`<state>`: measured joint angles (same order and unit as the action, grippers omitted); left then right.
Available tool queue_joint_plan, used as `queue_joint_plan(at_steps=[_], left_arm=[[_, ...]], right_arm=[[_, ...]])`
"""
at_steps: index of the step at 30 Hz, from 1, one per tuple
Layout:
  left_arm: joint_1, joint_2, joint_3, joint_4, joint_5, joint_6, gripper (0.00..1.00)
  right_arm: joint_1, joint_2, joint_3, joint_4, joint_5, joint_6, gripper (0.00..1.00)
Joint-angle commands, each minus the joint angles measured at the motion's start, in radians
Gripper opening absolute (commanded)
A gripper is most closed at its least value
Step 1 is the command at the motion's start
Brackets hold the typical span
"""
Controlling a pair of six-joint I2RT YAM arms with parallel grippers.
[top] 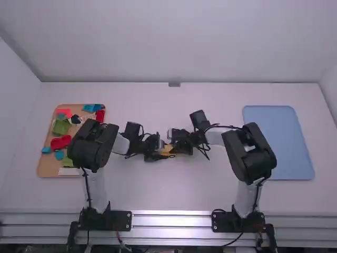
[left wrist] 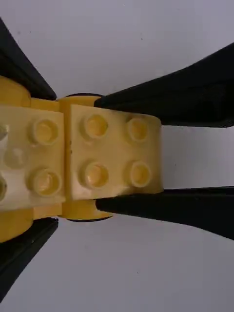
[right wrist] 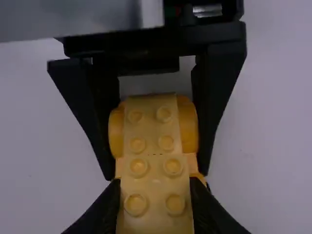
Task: Assemble lego blocks to make yellow taxi
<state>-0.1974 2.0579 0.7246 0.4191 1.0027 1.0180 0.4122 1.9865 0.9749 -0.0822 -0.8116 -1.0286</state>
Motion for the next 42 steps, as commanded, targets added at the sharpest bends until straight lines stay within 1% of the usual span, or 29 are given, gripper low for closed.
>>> queue_joint_plan(at_steps=[1, 8, 9, 10, 11, 12, 13, 14, 16, 19, 20, 22, 23, 24, 25, 31, 34, 37, 42], left_arm=[[-0.016, 0.016, -0.018, -0.022, -0.001, 0.001, 0.52], [-0.017, 0.016, -0.018, -0.022, -0.001, 0.0, 0.52], [-0.017, 0.016, -0.018, -0.022, -0.001, 0.0, 0.52], [-0.017, 0.016, -0.018, -0.022, -0.001, 0.0, 0.52], [-0.017, 0.016, -0.018, -0.022, -0.001, 0.0, 0.52], [-0.017, 0.016, -0.018, -0.022, -0.001, 0.001, 0.51], [-0.017, 0.016, -0.018, -0.022, -0.001, 0.001, 0.51], [-0.014, 0.016, -0.018, -0.022, -0.001, 0.0, 0.51], [-0.01, 0.016, -0.018, -0.022, -0.001, 0.0, 0.51], [-0.016, 0.016, -0.018, -0.02, -0.001, 0.001, 0.51], [-0.016, 0.016, -0.018, -0.019, -0.001, 0.0, 0.51], [-0.016, 0.016, -0.017, -0.019, -0.002, 0.0, 0.5], [-0.016, 0.016, -0.016, -0.02, -0.001, 0.0, 0.5], [-0.016, 0.016, -0.016, -0.019, -0.001, 0.0, 0.5], [-0.016, 0.016, -0.016, -0.018, -0.002, 0.001, 0.5], [-0.016, 0.016, -0.016, -0.015, -0.002, 0.0, 0.49], [-0.016, 0.016, -0.016, -0.015, -0.002, 0.001, 0.49], [-0.016, 0.016, -0.016, -0.017, -0.002, 0.0, 0.48], [-0.016, 0.016, -0.016, -0.018, -0.002, 0.001, 0.48]], right_arm=[[0.008, -0.001, -0.006, 0.001, 0.092, -0.009, 0.11], [0.009, -0.001, -0.007, -0.004, 0.104, -0.019, 0.12], [0.008, -0.001, -0.006, -0.008, 0.107, -0.019, 0.15], [0.008, -0.001, -0.007, -0.008, 0.106, -0.019, 0.24], [0.008, -0.001, -0.007, -0.008, 0.105, -0.018, 0.36], [0.008, -0.001, -0.007, -0.007, 0.102, -0.019, 0.45], [0.008, -0.001, -0.006, -0.005, 0.102, -0.019, 0.51], [0.008, -0.001, -0.006, 0.002, 0.09, -0.015, 0.56], [0.007, -0.004, -0.006, 0.009, 0.054, -0.016, 0.57], [-0.013, -0.034, -0.006, -0.014, -0.023, -0.045, 0.58], [-0.024, -0.057, -0.006, -0.042, -0.053, -0.066, 0.57], [-0.046, -0.093, -0.007, -0.102, -0.101, -0.127, 0.45], [-0.053, -0.103, -0.007, -0.119, -0.115, -0.148, 0.36], [-0.067, -0.116, -0.007, -0.147, -0.134, -0.181, 0.15], [-0.079, -0.123, -0.008, -0.167, -0.138, -0.201, 0.0], [-0.093, -0.085, -0.013, -0.175, -0.131, -0.199, 0.0], [-0.092, -0.026, -0.013, -0.12, -0.131, -0.131, 0.0], [-0.08, 0.013, -0.013, -0.098, -0.13, -0.103, 0.0], [-0.051, 0.024, -0.013, -0.104, -0.119, -0.105, 0.0]])
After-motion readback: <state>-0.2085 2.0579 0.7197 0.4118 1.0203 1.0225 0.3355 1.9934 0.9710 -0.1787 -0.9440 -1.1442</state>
